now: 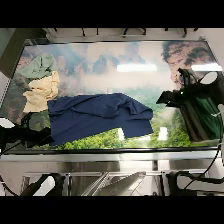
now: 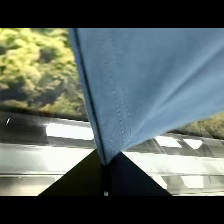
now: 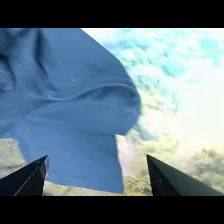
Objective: Fold the shirts.
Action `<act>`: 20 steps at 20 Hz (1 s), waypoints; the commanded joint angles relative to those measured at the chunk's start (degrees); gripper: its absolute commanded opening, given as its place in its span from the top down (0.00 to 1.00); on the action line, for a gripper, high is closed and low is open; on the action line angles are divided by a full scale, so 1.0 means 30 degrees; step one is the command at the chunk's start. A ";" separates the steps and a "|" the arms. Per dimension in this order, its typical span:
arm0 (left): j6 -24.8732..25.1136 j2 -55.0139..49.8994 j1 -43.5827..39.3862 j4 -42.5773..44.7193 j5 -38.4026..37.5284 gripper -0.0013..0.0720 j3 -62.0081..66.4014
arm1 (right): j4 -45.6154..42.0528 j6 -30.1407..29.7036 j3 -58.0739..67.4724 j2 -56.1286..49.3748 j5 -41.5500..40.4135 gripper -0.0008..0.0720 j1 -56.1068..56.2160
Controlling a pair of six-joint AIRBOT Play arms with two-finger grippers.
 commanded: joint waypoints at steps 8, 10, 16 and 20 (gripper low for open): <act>-0.0160 -0.1858 -0.2215 0.0474 -0.1341 0.96 0.2484 | 0.5231 -0.2718 -0.3876 -0.3534 -0.3300 0.02 -0.0503; -0.0160 -0.1865 -0.2390 0.0474 -0.1450 0.96 0.3053 | 0.5464 -0.2943 -0.3876 -0.4393 -0.3359 0.02 -0.0073; -0.0160 -0.1836 -0.2382 0.0466 -0.2331 0.96 0.4765 | 0.5275 -0.3351 -0.3869 -0.4393 -0.3337 0.95 0.0532; -0.0204 -0.0087 -0.2382 0.0452 -0.2506 0.96 0.6331 | 0.2761 -0.2543 -0.3854 0.0619 -0.1443 0.95 0.0510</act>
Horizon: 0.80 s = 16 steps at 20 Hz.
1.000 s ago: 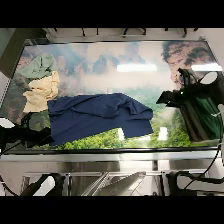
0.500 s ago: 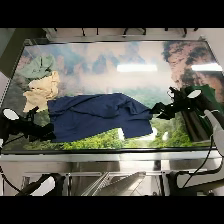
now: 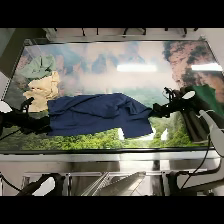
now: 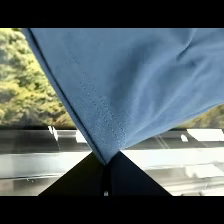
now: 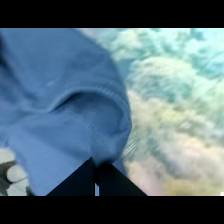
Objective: Fold the shirts.
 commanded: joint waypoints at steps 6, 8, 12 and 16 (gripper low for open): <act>-0.1749 0.6732 -0.0532 -0.1035 -0.0947 0.96 0.5384 | -0.3082 0.3891 0.2353 1.4644 0.1071 0.95 0.0437; -0.1858 0.7417 -0.1362 -0.0991 -0.1042 0.96 0.8903 | -0.5195 0.4539 0.5297 1.6699 0.1486 0.96 0.0430; -0.2098 0.5399 -0.2353 -0.0299 -0.3679 0.96 1.9394 | -0.7541 0.4874 1.2859 1.7136 0.4029 0.96 0.0415; -0.2805 0.2492 -0.2412 0.0641 -0.6528 0.96 2.8538 | -0.8349 0.4954 1.9504 1.5926 0.5588 0.95 0.0408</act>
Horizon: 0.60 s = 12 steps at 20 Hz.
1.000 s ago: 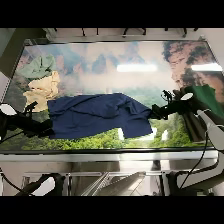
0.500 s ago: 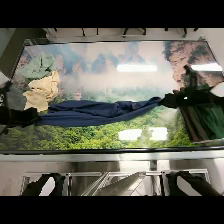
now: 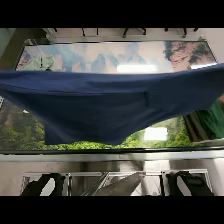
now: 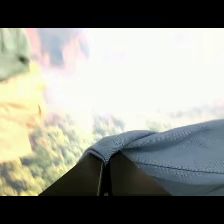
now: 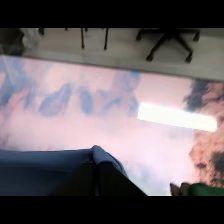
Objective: Fold the shirts.
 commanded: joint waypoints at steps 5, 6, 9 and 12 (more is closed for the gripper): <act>-0.0823 -0.0780 -0.0175 0.0699 -0.1923 0.96 0.5187 | -0.2637 0.0481 0.6703 -0.0641 0.1552 0.96 -0.0015; -0.0663 -0.0131 -0.0175 0.0699 -0.1632 0.96 0.3322 | -0.2667 0.0481 0.6703 -0.0809 0.1537 0.96 -0.0015; -0.0138 0.1945 -0.0175 0.0685 0.0495 0.96 -0.4291 | -0.2696 0.0488 0.6040 -0.2135 0.1574 0.96 -0.0015; 0.0270 0.1377 -0.0175 0.0685 0.3286 0.96 -1.0149 | -0.2550 0.0903 0.2412 -0.3905 0.1275 0.95 0.0000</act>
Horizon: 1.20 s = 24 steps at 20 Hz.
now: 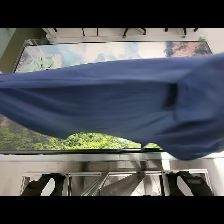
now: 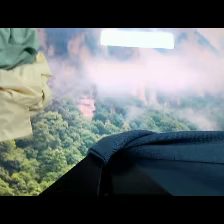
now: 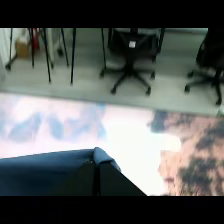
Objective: Fold the shirts.
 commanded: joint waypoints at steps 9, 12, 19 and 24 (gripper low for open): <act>0.2747 -1.2167 -0.2091 0.0401 0.7599 0.96 -0.7650 | 0.2047 -0.0189 -1.1723 -1.0404 -1.0491 0.95 0.1348; 0.1698 -1.4651 -0.3359 0.3490 0.7868 0.96 -0.5763 | 0.2288 -0.0182 -1.1723 -1.2167 -1.2546 0.95 0.2091; 0.1537 -1.6028 -0.3708 0.4386 0.7337 0.96 -0.3541 | 0.2135 0.0036 -1.1730 -1.2939 -1.2859 0.95 0.2011; 0.1530 -1.5854 -0.3526 0.4320 0.6958 0.96 -0.6929 | 0.0925 0.1515 -1.2189 -1.3967 -0.7351 0.95 0.1158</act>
